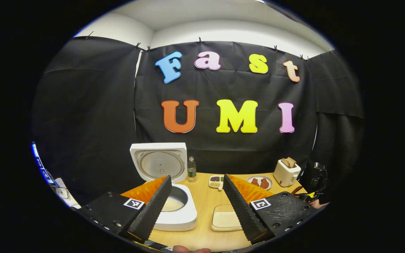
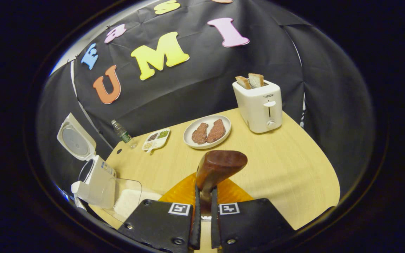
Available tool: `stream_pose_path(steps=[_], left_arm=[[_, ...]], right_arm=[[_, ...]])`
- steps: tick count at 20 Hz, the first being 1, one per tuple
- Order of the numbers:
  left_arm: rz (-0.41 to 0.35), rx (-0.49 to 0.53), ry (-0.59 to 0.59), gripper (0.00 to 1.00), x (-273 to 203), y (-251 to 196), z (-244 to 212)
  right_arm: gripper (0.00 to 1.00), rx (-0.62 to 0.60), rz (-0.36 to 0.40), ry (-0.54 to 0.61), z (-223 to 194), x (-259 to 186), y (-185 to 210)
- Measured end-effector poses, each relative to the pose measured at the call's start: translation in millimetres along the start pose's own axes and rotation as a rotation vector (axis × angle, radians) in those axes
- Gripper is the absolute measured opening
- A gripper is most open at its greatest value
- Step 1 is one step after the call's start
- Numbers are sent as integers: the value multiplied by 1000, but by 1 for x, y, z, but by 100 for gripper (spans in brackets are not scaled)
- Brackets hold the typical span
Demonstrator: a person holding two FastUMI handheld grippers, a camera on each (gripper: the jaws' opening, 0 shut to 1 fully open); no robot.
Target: Close the left gripper, press the button to open the rice cooker; take a wooden spoon from the chopstick holder with the right hand, scoop a spoonful of rice and pour it into the rice cooker, then put the wooden spoon back into the chopstick holder.
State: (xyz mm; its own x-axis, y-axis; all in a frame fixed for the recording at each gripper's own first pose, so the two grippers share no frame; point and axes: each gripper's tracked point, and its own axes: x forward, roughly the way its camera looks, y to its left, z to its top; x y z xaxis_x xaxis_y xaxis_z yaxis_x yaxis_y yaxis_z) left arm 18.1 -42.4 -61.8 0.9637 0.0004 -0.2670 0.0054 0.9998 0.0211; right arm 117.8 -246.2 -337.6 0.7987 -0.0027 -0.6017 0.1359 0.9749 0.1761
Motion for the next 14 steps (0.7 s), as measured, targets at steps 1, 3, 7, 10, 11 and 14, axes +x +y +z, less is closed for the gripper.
stream_pose_path(steps=[1,3,7,10,11,14], left_arm=[[1,0,-1,94,0,0,0],[-1,0,-11,94,0,-1,4],[-18,-15,-38,94,1,0,16],[-28,-17,-75,94,15,6,37],[-30,-4,-96,94,19,10,47],[-40,-12,-164,94,37,20,80]], right_arm=[[19,-5,-1,-3,-1,1,0],[20,-1,3,1,-4,2,1],[51,-19,-16,-35,9,-9,0],[78,-14,-57,-80,28,-31,-8],[79,-2,-70,-101,37,-40,-11],[87,20,-101,-179,70,-73,-13]])
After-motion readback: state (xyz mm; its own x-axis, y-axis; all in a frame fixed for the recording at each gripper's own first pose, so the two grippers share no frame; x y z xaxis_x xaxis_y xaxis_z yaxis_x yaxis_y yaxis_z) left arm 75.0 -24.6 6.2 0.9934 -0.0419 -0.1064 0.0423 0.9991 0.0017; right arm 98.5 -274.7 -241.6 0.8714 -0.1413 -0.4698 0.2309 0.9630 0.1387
